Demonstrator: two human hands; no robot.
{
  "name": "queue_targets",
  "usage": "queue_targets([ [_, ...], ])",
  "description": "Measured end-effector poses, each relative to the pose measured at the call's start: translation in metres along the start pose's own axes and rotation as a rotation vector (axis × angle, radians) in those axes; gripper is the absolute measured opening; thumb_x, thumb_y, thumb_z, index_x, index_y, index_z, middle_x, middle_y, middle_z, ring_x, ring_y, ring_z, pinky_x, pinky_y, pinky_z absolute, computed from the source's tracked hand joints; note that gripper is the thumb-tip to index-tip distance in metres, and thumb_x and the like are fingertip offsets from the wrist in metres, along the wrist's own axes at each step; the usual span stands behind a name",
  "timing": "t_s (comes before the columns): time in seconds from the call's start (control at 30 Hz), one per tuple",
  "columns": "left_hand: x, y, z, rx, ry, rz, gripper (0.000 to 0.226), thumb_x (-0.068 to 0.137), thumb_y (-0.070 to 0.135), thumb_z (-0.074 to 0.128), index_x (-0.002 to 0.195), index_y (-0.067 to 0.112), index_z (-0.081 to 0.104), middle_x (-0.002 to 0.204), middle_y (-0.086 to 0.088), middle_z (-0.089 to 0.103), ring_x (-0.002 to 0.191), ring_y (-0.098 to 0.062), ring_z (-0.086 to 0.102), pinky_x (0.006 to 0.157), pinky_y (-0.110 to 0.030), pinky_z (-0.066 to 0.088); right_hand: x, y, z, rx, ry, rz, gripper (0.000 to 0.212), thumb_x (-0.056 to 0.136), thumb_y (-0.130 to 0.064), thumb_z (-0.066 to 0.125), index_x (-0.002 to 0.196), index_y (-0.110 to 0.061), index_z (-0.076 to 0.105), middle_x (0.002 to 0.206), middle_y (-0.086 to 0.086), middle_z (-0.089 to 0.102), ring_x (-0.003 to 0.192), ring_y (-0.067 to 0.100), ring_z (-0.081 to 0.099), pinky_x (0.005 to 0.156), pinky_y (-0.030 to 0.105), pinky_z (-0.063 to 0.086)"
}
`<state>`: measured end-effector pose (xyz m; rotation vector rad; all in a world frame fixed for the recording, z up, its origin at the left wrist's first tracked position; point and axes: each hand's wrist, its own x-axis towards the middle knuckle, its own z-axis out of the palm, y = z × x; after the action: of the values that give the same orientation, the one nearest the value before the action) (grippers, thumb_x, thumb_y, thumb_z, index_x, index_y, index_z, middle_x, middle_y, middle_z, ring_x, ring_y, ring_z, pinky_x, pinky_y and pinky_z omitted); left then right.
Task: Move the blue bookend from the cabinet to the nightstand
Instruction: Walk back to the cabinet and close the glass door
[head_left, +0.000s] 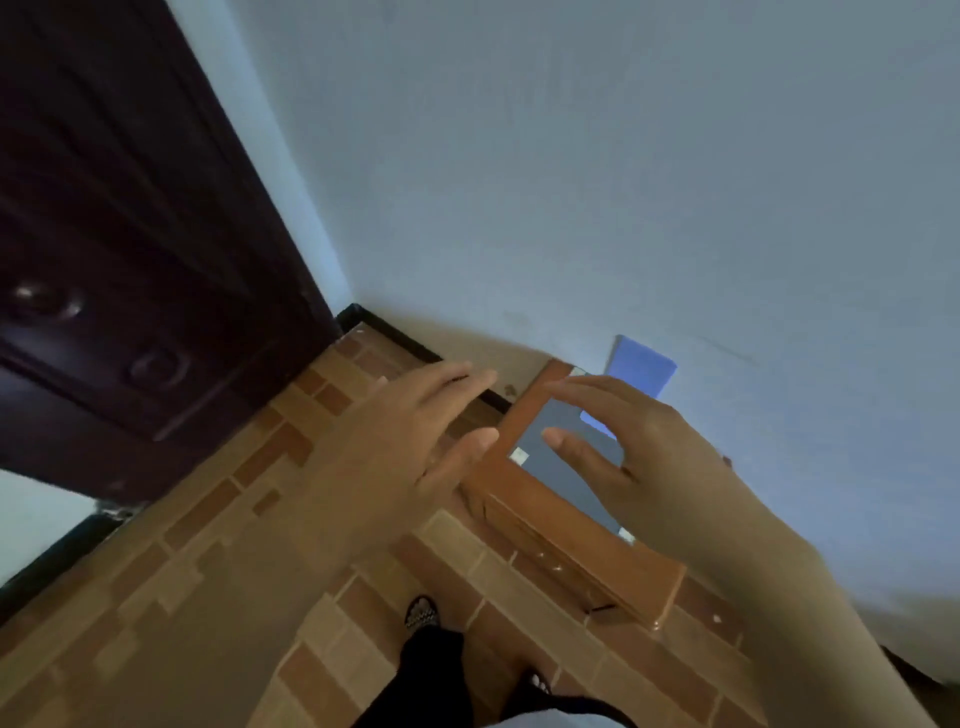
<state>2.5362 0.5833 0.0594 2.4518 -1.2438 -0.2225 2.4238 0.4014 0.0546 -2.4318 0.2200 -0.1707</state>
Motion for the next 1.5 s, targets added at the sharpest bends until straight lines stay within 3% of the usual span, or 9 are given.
queue_targets([
  [0.2,-0.070,-0.024,-0.015,0.020,0.101,-0.259,0.060,0.085,0.064,0.017,0.138,0.039,0.029,0.147,0.017,0.029,0.132,0.002,0.024,0.111,-0.041,0.028,0.032,-0.036,0.038,0.041,-0.180,-0.184,0.054,0.084,-0.057,0.035,0.125,-0.026,0.051,0.125,-0.011,0.051,0.100,0.002,0.050,0.089,0.022,0.040],
  [0.3,-0.097,-0.032,-0.024,0.046,0.169,-0.364,0.058,0.086,0.062,0.018,0.139,0.040,0.028,0.146,0.018,0.030,0.132,0.002,0.025,0.108,-0.030,0.026,0.043,-0.059,0.050,0.021,-0.285,-0.258,0.064,0.078,-0.062,0.028,0.126,-0.025,0.049,0.128,-0.011,0.050,0.088,-0.005,0.047,0.085,0.022,0.040],
  [0.47,-0.127,-0.056,-0.036,0.081,0.230,-0.461,0.055,0.089,0.060,0.021,0.139,0.039,0.029,0.146,0.015,0.033,0.131,0.001,0.027,0.101,-0.018,0.016,0.055,-0.096,0.078,-0.004,-0.354,-0.335,0.064,0.077,-0.065,0.027,0.129,-0.032,0.045,0.137,-0.012,0.043,0.122,0.002,0.040,0.102,0.031,0.039],
  [0.7,-0.180,-0.117,-0.069,0.057,0.302,-0.558,0.058,0.086,0.063,0.018,0.139,0.040,0.027,0.147,0.018,0.030,0.124,0.012,0.018,0.103,-0.019,0.014,0.081,-0.181,0.131,-0.028,-0.426,-0.459,0.057,0.081,-0.059,0.029,0.132,-0.034,0.039,0.139,-0.016,0.040,0.122,-0.002,0.035,0.105,0.031,0.035],
  [0.8,-0.203,-0.142,-0.086,0.043,0.334,-0.598,0.059,0.085,0.064,0.016,0.138,0.041,0.028,0.147,0.018,0.030,0.132,0.003,0.025,0.107,-0.028,0.021,0.094,-0.212,0.160,-0.079,-0.437,-0.490,0.056,0.084,-0.061,0.030,0.133,-0.036,0.036,0.142,-0.016,0.036,0.127,0.000,0.033,0.107,0.033,0.034],
  [0.9,-0.232,-0.175,-0.104,0.060,0.349,-0.650,0.060,0.084,0.064,0.015,0.139,0.041,0.027,0.147,0.019,0.029,0.133,0.000,0.024,0.105,-0.024,0.020,0.106,-0.250,0.196,-0.092,-0.441,-0.544,0.055,0.085,-0.061,0.029,0.134,-0.035,0.036,0.142,-0.016,0.036,0.130,0.002,0.031,0.110,0.036,0.030],
  [1.17,-0.316,-0.251,-0.139,0.071,0.391,-0.834,0.068,0.079,0.068,0.009,0.139,0.041,0.027,0.148,0.017,0.028,0.135,-0.003,0.024,0.108,-0.026,0.020,0.131,-0.350,0.279,-0.123,-0.571,-0.653,0.056,0.087,-0.054,0.034,0.139,-0.036,0.026,0.149,-0.018,0.020,0.116,-0.013,0.017,0.083,-0.005,0.008],
  [1.33,-0.357,-0.299,-0.156,0.077,0.462,-0.938,0.065,0.083,0.065,0.014,0.139,0.036,0.031,0.147,0.012,0.033,0.134,-0.005,0.029,0.107,-0.027,0.024,0.154,-0.408,0.335,-0.079,-0.665,-0.762,0.052,0.089,-0.050,0.039,0.137,-0.032,0.033,0.147,-0.015,0.027,0.130,0.002,0.029,0.098,0.019,0.026],
  [1.5,-0.391,-0.352,-0.178,0.075,0.540,-1.069,0.065,0.083,0.062,0.018,0.138,0.032,0.035,0.145,0.008,0.037,0.127,-0.011,0.040,0.105,-0.034,0.034,0.195,-0.462,0.399,-0.059,-0.753,-0.873,0.051,0.088,-0.051,0.039,0.136,-0.032,0.034,0.146,-0.015,0.028,0.133,0.004,0.026,0.105,0.024,0.025],
])
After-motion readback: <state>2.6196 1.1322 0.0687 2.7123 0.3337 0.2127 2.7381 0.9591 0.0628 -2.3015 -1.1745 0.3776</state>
